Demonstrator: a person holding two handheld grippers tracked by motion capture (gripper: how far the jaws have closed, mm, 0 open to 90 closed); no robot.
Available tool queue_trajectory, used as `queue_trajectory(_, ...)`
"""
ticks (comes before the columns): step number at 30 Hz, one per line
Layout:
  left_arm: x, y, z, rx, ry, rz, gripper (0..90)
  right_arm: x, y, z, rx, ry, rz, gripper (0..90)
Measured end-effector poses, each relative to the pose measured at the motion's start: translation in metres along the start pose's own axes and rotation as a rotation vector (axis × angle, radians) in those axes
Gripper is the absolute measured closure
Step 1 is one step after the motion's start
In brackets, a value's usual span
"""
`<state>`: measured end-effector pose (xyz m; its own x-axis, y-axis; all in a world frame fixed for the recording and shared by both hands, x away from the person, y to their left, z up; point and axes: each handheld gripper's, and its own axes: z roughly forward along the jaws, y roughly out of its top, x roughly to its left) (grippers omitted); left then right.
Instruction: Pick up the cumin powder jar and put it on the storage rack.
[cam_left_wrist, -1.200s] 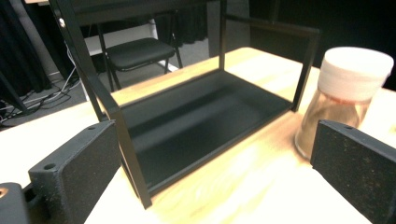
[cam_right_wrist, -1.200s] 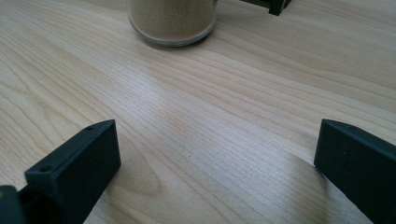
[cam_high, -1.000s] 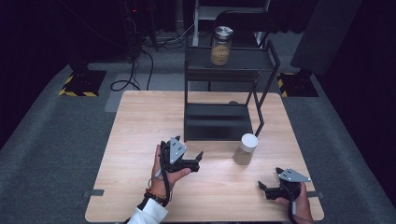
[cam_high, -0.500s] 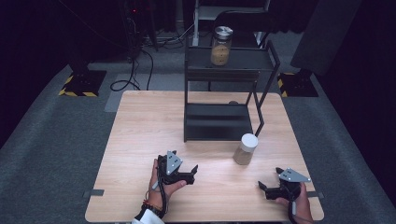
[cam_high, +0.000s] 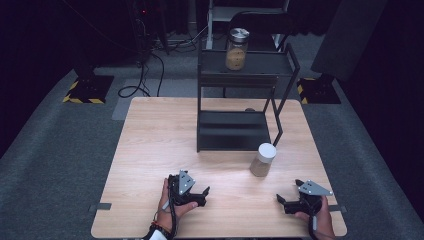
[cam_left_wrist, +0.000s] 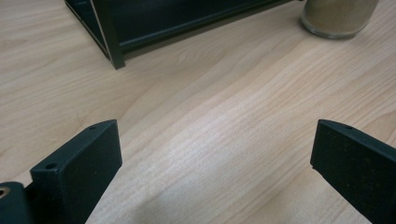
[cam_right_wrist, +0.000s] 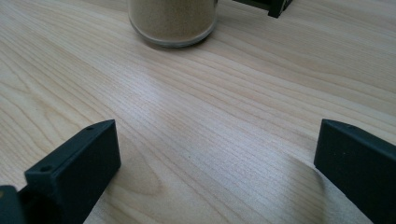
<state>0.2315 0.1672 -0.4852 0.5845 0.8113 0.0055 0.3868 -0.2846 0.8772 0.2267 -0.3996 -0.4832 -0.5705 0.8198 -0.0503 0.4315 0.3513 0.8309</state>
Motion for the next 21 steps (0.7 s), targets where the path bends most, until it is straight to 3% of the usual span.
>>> queue_trajectory(14,-0.0042,-0.0029,0.0053,0.062,-0.013,0.031,2.0,-0.0004,0.0002,0.0001,0.001,0.002,0.004,0.0)
queue_trajectory(21,0.0004,-0.0016,0.0046,0.077,-0.043,0.021,1.8,0.0004,-0.0001,-0.0001,0.0,-0.002,0.0,0.0)
